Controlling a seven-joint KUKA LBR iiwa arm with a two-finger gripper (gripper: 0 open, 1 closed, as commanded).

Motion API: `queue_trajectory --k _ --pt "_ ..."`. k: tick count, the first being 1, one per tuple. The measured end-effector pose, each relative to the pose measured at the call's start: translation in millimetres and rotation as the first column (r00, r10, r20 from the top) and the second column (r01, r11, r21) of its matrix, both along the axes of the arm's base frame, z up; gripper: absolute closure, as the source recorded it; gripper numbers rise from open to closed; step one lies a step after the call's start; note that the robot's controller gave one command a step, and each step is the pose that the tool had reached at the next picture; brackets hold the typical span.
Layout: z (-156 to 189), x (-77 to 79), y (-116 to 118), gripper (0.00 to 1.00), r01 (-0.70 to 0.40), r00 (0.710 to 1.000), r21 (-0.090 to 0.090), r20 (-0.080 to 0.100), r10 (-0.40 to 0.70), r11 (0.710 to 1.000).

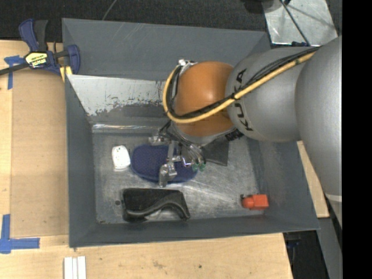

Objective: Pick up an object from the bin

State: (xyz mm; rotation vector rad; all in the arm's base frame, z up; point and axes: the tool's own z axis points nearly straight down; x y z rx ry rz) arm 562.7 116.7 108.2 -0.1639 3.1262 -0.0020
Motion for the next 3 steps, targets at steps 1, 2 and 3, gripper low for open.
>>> queue_trajectory --k 1,2,3 --pt "-35 36.5 -31 0.0 -0.004 1.0 0.006 -0.008 0.004 1.0" --pt "-32 38.1 -30 1.0 -0.005 1.0 0.005 0.001 0.005 1.0" --pt "94 24.5 -19 1.0 -0.279 0.96 0.0 0.0 0.279 0.96"
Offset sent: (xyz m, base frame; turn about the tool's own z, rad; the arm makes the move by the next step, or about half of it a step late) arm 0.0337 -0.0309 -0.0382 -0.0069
